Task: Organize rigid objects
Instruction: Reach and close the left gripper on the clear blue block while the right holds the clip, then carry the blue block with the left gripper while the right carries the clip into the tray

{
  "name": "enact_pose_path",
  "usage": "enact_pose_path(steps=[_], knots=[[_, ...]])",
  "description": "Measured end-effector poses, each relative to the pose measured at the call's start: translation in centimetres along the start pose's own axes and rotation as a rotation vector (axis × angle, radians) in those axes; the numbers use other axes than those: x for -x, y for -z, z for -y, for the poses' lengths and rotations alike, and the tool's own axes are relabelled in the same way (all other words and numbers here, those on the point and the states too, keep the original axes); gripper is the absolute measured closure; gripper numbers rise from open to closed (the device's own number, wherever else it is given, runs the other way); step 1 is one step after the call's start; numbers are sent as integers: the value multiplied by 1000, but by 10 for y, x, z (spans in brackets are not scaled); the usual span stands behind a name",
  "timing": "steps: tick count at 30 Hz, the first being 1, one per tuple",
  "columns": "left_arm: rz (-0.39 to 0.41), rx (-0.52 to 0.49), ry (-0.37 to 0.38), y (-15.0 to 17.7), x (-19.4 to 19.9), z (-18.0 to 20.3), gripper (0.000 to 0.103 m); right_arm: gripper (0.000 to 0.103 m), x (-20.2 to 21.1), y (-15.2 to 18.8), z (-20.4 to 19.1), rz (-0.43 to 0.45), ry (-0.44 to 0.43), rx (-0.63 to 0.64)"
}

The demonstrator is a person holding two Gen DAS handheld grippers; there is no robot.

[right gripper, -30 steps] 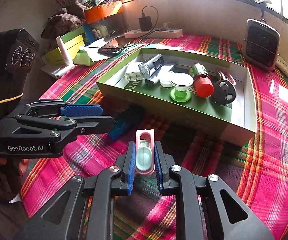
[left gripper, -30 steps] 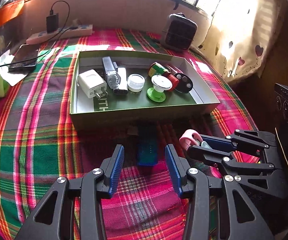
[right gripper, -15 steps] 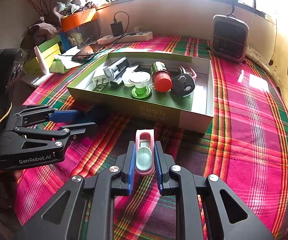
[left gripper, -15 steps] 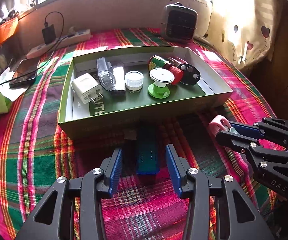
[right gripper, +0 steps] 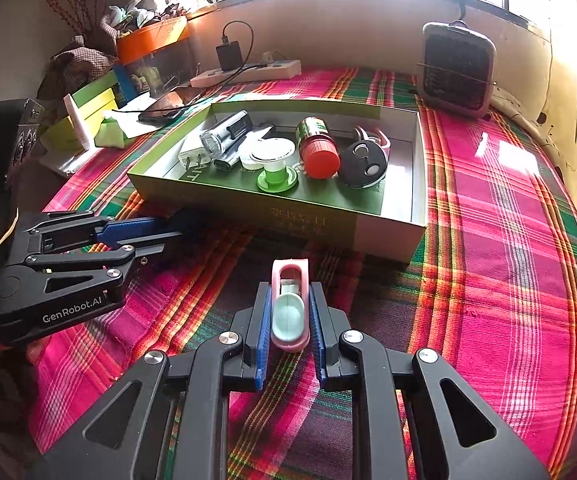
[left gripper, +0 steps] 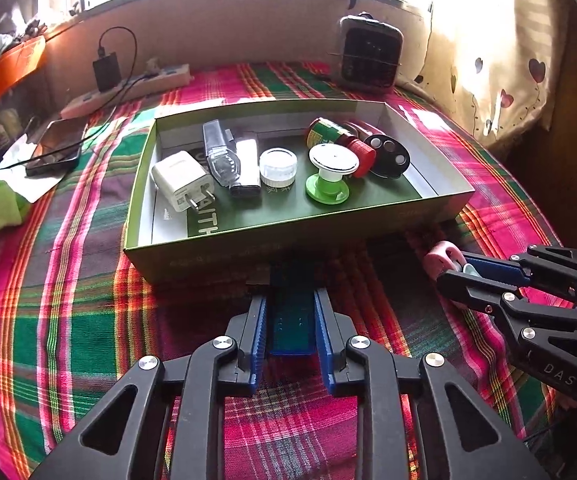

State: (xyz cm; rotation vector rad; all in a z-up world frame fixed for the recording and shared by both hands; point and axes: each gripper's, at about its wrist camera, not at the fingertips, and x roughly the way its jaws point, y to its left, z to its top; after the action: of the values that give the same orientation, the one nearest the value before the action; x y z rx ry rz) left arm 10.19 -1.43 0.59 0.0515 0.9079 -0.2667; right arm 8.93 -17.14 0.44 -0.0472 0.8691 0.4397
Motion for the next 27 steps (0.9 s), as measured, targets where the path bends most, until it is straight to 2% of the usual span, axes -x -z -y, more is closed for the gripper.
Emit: enact_pose_path(steps=[27], knots=[[28, 13, 11, 4, 2, -1, 82, 84, -4, 2, -1, -19, 15, 0]])
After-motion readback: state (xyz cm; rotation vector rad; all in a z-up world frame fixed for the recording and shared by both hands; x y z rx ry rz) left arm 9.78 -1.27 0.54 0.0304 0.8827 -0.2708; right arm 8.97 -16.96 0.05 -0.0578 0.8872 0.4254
